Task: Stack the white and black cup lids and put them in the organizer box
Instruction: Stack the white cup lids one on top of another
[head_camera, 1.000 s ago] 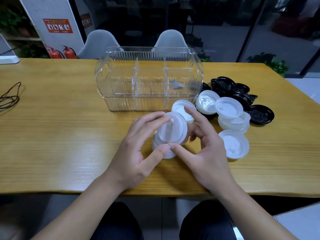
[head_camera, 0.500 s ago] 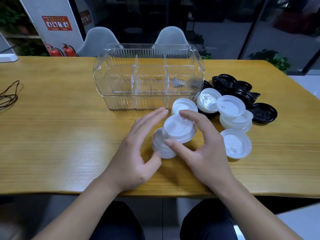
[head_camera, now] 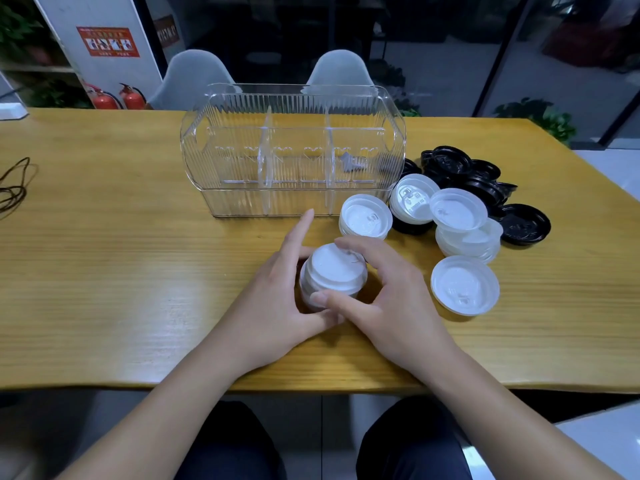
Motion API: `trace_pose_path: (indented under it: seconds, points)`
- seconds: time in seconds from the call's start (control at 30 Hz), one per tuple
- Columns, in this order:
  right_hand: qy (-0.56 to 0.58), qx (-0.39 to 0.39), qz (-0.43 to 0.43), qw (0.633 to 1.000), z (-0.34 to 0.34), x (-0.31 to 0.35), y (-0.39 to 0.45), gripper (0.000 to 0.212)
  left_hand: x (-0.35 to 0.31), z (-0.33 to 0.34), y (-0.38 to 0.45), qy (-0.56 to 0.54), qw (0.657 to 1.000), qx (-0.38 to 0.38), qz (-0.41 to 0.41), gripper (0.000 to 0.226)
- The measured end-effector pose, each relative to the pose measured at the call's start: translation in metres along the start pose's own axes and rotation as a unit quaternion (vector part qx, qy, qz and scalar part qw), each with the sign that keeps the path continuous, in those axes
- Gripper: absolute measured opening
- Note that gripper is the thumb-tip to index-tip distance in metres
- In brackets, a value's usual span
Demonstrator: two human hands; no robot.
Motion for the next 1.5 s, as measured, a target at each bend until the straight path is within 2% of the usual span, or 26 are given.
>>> trace_pose_path:
  seconds: [0.13,0.27,0.5,0.67,0.9,1.07,1.33,1.5]
  points:
    - [-0.022,0.018,-0.008,1.000,0.002,0.001,-0.002,0.071,0.002,0.000,0.000,-0.007,1.000,0.004,-0.001,0.141]
    - [-0.033,0.038,-0.005,0.999,0.002,0.000,-0.006,0.063,0.005,0.000,0.001,-0.006,1.000,0.001,-0.007,0.140]
    - [-0.036,0.007,0.030,0.999,-0.003,-0.001,-0.005,0.059,0.006,0.000,0.001,-0.009,1.000,-0.004,-0.021,0.139]
    - [-0.046,0.004,0.026,0.999,-0.002,0.001,-0.003,0.073,0.006,0.000,0.000,0.000,1.000,-0.006,-0.025,0.139]
    - [-0.021,0.008,0.014,1.000,-0.002,-0.002,-0.003,0.066,0.005,0.000,0.001,0.032,0.999,-0.003,-0.026,0.113]
    - [0.028,0.009,0.059,0.998,-0.005,-0.008,-0.003,0.052,0.005,0.000,0.001,0.030,0.999,-0.009,-0.028,0.122]
    - [0.065,0.007,0.072,0.995,-0.006,-0.012,-0.003,0.057,0.007,0.000,0.000,0.023,0.999,-0.005,-0.035,0.129]
    - [0.067,0.032,0.073,0.995,-0.006,-0.012,-0.001,0.057,0.010,0.000,0.001,0.023,0.999,0.001,-0.039,0.128]
Point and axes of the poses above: each hand's wrist, its own y-axis towards the middle knuckle, its own z-axis out of the palm, x = y × z, the point moved 4 cm from there along y, towards the middle knuckle, and after that the axes turned 5 degrees about y, right-handed, at the moved point
